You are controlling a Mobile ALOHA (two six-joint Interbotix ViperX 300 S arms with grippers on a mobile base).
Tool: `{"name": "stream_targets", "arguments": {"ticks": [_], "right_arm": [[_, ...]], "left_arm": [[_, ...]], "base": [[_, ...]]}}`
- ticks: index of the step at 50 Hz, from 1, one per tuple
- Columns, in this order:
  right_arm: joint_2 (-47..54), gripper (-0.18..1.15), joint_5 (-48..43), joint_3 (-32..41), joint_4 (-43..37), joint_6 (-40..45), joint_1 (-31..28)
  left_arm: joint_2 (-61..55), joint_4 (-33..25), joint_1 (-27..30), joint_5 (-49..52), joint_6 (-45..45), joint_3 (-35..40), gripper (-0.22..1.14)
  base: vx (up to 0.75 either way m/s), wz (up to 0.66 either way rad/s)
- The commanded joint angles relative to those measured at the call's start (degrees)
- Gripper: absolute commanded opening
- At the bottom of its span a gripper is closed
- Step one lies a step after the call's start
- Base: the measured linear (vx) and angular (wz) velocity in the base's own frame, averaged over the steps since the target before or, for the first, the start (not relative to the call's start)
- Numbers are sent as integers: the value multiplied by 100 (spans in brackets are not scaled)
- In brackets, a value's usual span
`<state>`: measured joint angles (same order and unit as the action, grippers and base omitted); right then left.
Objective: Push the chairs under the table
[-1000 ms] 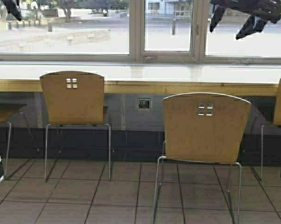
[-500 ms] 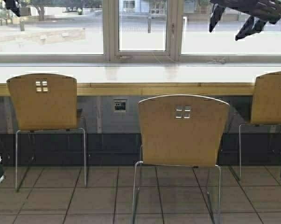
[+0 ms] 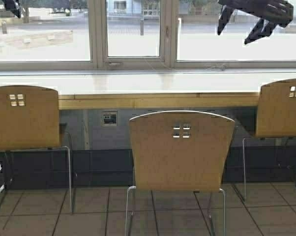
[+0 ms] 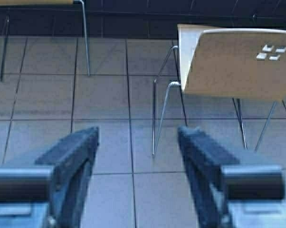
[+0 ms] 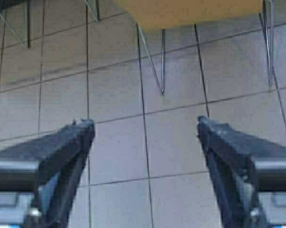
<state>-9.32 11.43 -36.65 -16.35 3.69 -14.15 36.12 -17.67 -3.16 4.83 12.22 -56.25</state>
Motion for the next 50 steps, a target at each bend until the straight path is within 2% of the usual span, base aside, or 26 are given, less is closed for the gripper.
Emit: {"name": "stream_targets", "arguments": {"ticks": [1,13,20,33,44,50], "right_arm": [[-62,97,0,149,-123,0,-18],[35,97,0,176,-229,9,-18],[185,97,0,114,-562,0,-9],[554,97,-9,70,-984,9,-18],[1406,97,-26,396,-2232,18,-35],[1995,97,9,659,-3287,9,-70]], "left_arm": [[-9,18,0,-35,-9,97,87],[-123,-18,0,-123,-123,176,87],[-141,-123,0,-105,-316,176,87],[-519,-448,0,97,-1213,229,87],[-2048,-1257,-510,-422,-2391,431,87],[-3287,-1670,-1002,-686,-2953,940,87]], "base": [[32,-3],[30,-5],[29,-9],[30,-9],[24,-10],[17,-4]]}}
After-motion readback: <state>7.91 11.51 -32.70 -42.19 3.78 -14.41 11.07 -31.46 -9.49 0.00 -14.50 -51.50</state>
